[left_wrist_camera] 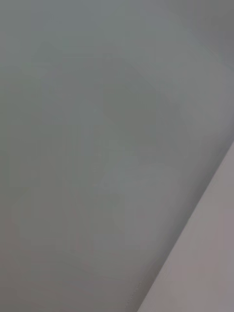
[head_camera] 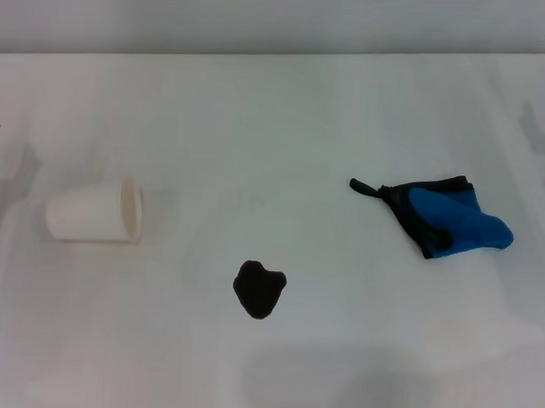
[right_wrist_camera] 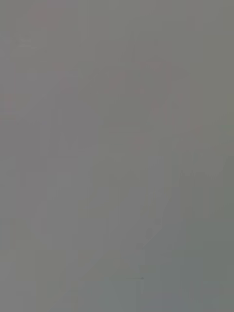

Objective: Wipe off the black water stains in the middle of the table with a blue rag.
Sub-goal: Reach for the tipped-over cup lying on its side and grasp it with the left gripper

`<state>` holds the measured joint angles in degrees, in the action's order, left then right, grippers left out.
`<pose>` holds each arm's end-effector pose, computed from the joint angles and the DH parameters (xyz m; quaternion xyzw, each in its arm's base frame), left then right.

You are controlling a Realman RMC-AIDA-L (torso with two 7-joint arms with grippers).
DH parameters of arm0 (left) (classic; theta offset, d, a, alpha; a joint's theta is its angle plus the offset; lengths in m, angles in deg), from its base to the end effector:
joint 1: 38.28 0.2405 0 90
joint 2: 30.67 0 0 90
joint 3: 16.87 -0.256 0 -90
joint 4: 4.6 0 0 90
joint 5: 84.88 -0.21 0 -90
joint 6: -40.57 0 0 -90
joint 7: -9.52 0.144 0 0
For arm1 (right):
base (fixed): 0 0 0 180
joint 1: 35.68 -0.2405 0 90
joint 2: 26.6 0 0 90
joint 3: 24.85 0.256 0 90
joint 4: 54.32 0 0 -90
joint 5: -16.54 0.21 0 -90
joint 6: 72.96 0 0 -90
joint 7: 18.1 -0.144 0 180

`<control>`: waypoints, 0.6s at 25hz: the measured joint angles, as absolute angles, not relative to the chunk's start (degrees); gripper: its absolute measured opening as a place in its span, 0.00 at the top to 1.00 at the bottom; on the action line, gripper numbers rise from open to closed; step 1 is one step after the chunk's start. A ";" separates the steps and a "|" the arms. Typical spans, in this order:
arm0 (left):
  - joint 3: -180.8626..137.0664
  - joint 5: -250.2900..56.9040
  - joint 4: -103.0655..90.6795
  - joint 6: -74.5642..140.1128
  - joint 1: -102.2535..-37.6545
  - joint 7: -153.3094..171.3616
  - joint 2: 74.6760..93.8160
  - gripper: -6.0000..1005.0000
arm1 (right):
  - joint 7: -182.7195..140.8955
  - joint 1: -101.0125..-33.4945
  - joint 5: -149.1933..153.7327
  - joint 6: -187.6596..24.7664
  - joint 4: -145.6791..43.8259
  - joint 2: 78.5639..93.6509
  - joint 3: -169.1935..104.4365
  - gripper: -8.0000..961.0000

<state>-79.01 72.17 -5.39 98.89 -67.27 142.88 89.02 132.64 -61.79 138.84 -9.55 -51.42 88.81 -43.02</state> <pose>-0.3548 0.3402 -0.0163 -0.6113 -0.4697 -0.3830 0.5089 0.3874 0.3337 0.0548 -0.6053 0.3410 0.3209 0.6437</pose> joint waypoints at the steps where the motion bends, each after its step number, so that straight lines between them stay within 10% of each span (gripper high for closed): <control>1: -79.03 72.08 -5.39 98.90 -67.17 142.88 89.00 0.13 | 132.55 -61.73 138.83 -9.42 -51.39 88.81 -43.02 0.12; 15: -79.09 71.87 -5.75 99.46 -65.67 142.40 88.90 0.13 | 132.28 -61.98 138.79 -9.65 -51.83 88.96 -42.94 0.12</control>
<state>-79.09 71.87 -5.75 99.46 -65.67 142.40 88.90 132.28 -61.98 138.79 -9.65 -51.83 88.96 -42.94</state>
